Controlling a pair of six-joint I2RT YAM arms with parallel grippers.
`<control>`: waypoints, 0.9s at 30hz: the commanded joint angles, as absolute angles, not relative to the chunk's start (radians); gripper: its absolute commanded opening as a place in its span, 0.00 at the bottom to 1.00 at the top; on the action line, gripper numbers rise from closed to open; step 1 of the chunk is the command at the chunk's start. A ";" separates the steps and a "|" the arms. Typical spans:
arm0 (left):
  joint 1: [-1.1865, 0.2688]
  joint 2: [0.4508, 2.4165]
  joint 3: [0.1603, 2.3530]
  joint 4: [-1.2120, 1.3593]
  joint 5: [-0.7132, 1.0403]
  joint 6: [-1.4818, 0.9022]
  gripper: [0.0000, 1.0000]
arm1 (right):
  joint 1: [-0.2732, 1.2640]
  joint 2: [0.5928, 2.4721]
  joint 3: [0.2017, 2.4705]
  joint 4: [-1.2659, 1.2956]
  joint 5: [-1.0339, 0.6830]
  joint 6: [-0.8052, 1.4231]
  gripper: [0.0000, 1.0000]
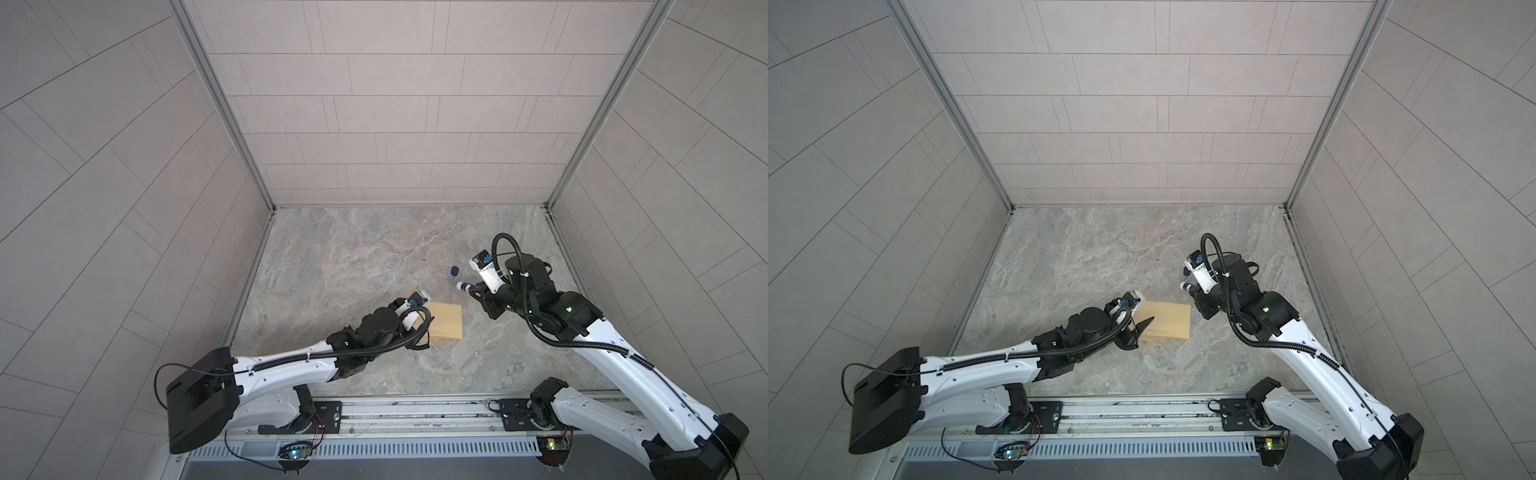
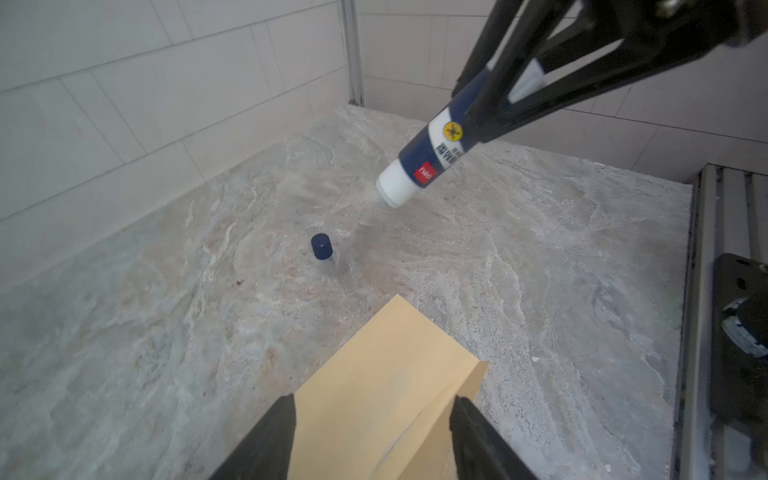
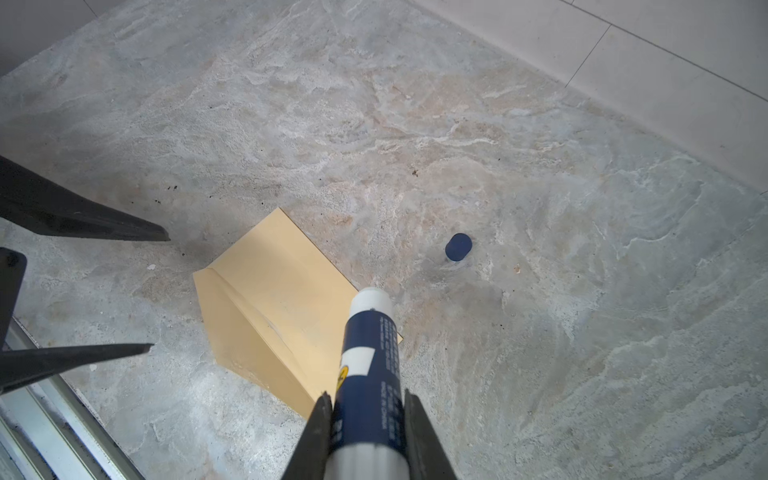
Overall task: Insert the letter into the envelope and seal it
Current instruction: 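Hold the envelope with the left gripper while the right brings the glue stick over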
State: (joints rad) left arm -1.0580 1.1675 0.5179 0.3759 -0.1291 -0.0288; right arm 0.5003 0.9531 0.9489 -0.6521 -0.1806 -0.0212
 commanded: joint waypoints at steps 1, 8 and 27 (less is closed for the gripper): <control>-1.044 1.167 0.529 0.235 -0.142 -0.235 0.57 | 0.511 0.968 0.979 -0.683 -0.194 -0.022 0.00; -1.032 1.263 0.539 0.241 -0.077 -0.291 0.46 | 0.523 0.992 0.994 -0.678 -0.190 -0.011 0.00; -1.034 1.600 0.747 0.079 0.040 -0.247 0.20 | 0.525 0.979 0.971 -0.666 -0.169 -0.022 0.00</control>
